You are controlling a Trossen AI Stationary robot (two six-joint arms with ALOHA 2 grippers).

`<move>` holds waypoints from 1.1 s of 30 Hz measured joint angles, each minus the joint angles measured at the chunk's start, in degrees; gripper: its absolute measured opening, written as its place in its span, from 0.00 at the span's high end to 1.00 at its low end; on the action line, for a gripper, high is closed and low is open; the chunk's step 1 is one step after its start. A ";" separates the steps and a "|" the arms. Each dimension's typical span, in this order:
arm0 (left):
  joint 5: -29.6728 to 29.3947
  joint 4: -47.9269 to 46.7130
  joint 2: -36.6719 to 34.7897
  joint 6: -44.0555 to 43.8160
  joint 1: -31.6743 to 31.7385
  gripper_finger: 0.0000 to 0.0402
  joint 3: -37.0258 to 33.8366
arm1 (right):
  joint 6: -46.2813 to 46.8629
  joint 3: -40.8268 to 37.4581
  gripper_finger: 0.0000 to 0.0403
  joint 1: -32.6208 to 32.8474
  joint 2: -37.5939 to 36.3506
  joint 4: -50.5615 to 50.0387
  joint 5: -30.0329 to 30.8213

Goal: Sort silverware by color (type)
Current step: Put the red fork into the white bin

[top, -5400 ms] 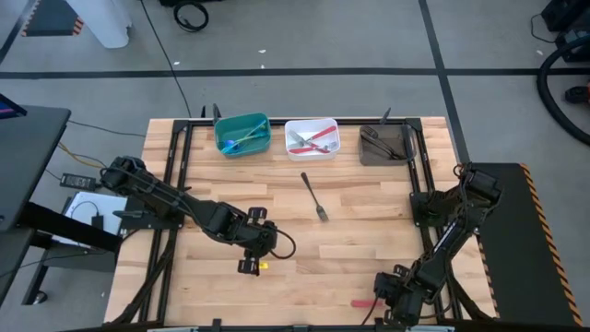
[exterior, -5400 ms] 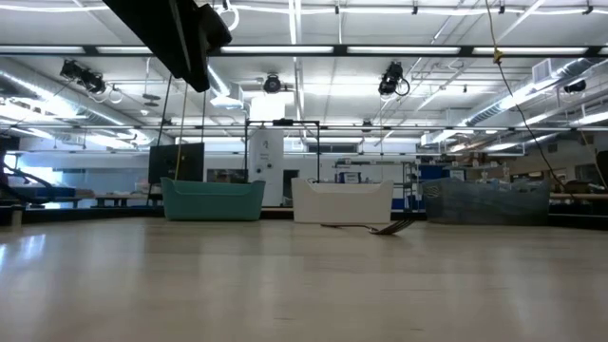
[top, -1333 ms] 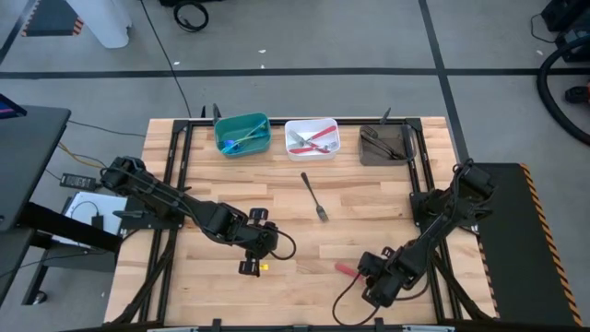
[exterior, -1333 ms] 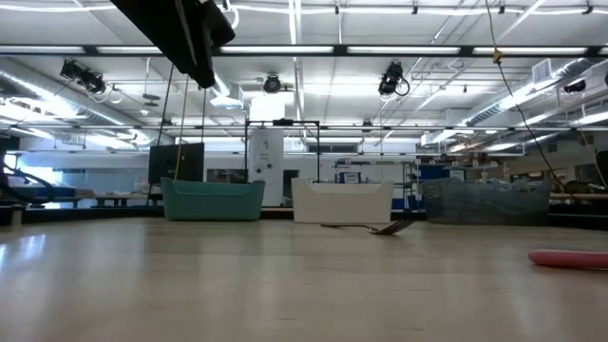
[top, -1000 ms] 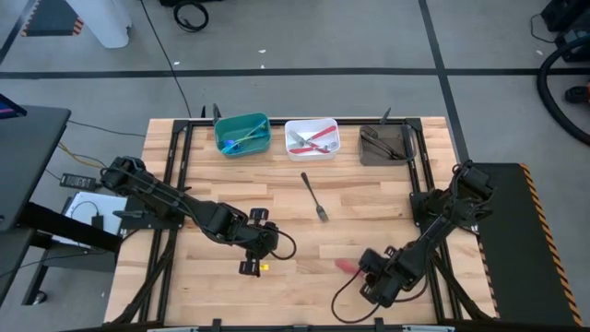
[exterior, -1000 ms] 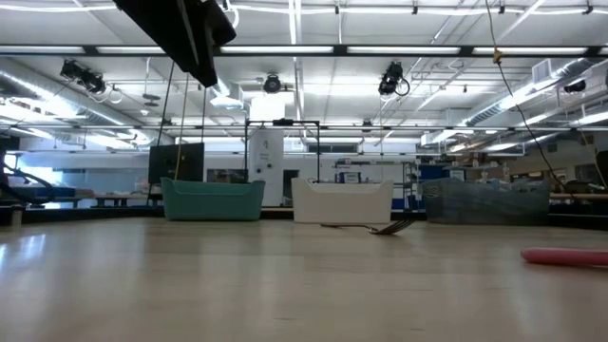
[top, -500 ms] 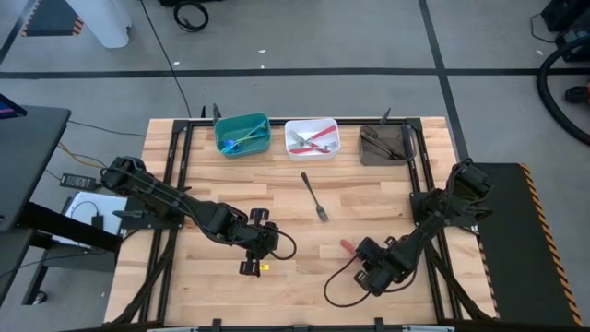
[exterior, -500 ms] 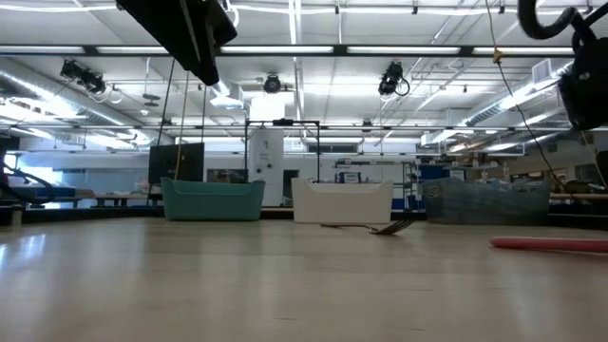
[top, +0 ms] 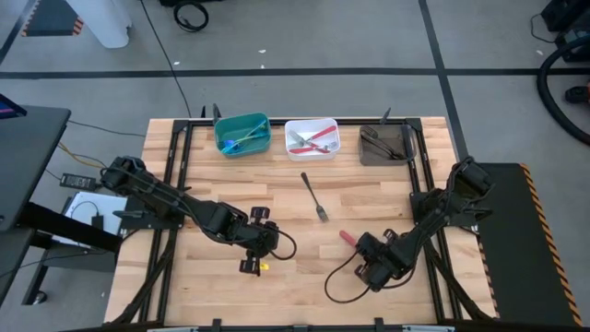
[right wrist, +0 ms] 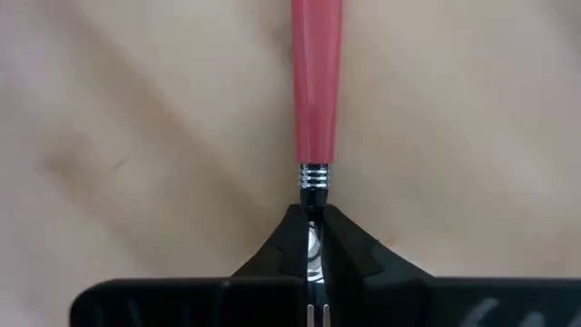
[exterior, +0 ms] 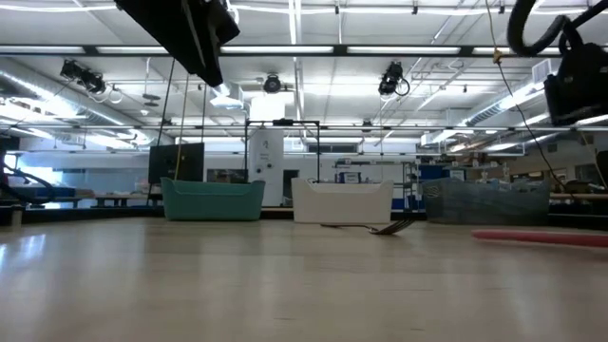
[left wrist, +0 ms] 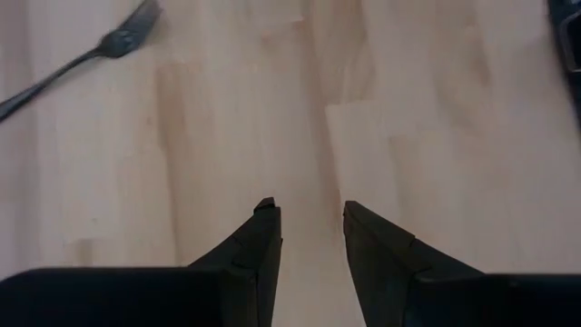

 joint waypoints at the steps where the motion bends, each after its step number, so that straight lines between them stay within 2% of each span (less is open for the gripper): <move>1: -0.55 -0.52 0.00 0.08 0.27 0.70 0.04 | -0.13 -0.17 0.96 -0.08 -0.71 -0.50 1.22; 4: -1.44 -3.65 0.00 1.19 1.66 0.70 0.06 | -0.52 -0.52 0.96 -0.61 -3.72 -3.43 5.60; 7: -2.86 -6.17 0.00 1.57 3.67 0.70 0.06 | -0.26 -0.19 0.96 -2.02 -6.78 -6.69 6.76; 12: -3.24 -8.80 0.00 4.23 7.96 0.70 0.06 | -6.27 -0.12 0.96 -7.34 -10.97 -9.19 11.37; 19: -3.18 -9.60 0.00 9.70 13.80 0.70 0.06 | -25.35 -0.09 0.96 -21.57 -15.91 -6.41 23.91; 22: -3.18 -9.76 0.00 11.12 16.04 0.70 0.05 | -37.39 -0.09 0.96 -29.97 -17.79 -0.35 27.70; 25: -2.90 -9.76 0.00 11.87 17.83 0.70 0.04 | -52.72 -0.07 0.95 -38.85 -18.51 10.31 27.06; 28: -1.73 -9.70 0.00 12.88 19.12 0.70 0.05 | -67.46 -0.03 0.95 -46.85 -18.15 22.90 20.41; 30: -0.31 -9.71 0.00 12.93 19.72 0.70 0.04 | -74.13 -0.02 0.95 -51.48 -17.77 29.24 14.73; 33: 0.97 -9.76 0.00 13.53 20.25 0.70 0.04 | -79.53 0.08 0.95 -57.50 -16.97 35.60 11.12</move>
